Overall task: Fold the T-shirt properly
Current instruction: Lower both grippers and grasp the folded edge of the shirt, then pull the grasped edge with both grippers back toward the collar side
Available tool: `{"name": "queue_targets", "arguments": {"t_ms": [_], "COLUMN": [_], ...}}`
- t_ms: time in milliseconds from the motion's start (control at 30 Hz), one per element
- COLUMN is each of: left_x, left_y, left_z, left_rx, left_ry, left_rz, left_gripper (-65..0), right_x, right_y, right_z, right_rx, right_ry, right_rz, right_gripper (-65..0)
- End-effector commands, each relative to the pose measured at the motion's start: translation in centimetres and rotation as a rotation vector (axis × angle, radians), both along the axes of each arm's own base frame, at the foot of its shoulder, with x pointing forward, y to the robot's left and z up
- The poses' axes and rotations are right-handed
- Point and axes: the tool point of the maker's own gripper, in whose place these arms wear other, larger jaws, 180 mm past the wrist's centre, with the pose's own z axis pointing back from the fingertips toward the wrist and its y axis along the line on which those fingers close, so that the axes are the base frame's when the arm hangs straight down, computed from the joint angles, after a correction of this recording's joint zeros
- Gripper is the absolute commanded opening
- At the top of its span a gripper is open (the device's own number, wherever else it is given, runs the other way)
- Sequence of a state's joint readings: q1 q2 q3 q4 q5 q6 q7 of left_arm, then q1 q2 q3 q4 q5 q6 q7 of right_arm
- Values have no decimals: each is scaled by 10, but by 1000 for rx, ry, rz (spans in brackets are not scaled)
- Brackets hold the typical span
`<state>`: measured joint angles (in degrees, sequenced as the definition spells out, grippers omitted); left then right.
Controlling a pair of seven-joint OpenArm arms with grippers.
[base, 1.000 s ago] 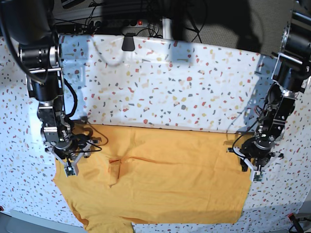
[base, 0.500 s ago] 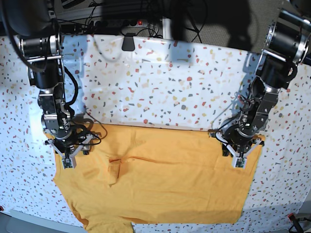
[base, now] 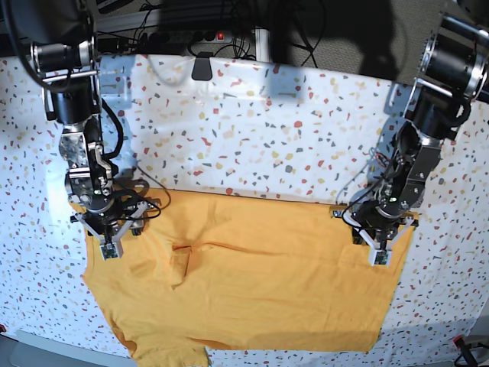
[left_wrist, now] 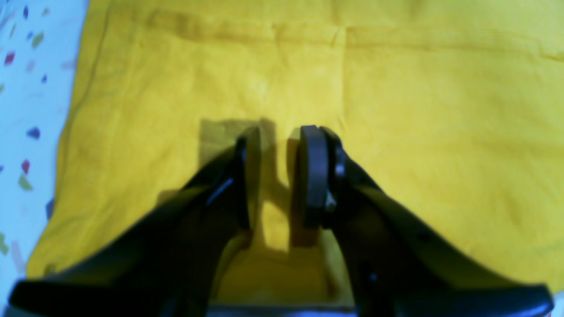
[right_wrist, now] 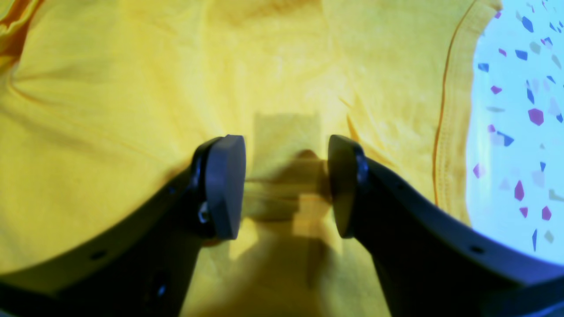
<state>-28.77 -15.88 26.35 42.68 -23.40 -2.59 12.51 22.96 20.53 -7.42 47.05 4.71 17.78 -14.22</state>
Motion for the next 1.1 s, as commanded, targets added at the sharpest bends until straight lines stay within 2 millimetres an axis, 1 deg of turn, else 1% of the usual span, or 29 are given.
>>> {"name": "queue_targets", "arguments": {"t_ms": [0, 100, 167, 300, 400, 500, 600, 700, 800, 933, 1067], "left_x": [-1, -14, -22, -37, -50, -65, -81, -97, -113, -129, -149], "left_y": [7, 3, 5, 17, 26, 27, 19, 3, -11, -13, -9], "left_z": [2, 1, 0, -6, -13, -21, -27, -28, -26, -22, -20], "left_rx": [19, 18, 26, 53, 70, 76, 69, 52, 60, 100, 134], "left_ry": [13, 15, 28, 61, 84, 107, 130, 136, 139, 128, 125], "left_rz": [0, -33, -46, -52, -54, -64, -87, -124, -166, -144, -124], "left_gripper": [-498, -498, -500, -500, -500, -500, -500, -500, -500, -500, -500], "right_x": [-13, -21, -25, -34, -48, -65, -85, -103, -119, -142, -164], "right_y": [-7, -6, -9, -20, -29, -34, -34, -32, -37, -52, -62], "right_z": [-12, -17, -17, -18, -21, -24, -27, -28, -26, -18, -12], "right_rx": [-35, -41, -48, -73, -100, -97, -90, -93, -85, -84, -91], "right_ry": [80, 90, 91, 117, 140, 154, 173, 185, 182, 172, 167], "right_rz": [-4, 4, 5, -3, 2, 5, 17, 29, 7, -40, -68], "right_gripper": [-354, -354, -354, -354, -354, -354, -354, -354, -354, -354, -354]}}
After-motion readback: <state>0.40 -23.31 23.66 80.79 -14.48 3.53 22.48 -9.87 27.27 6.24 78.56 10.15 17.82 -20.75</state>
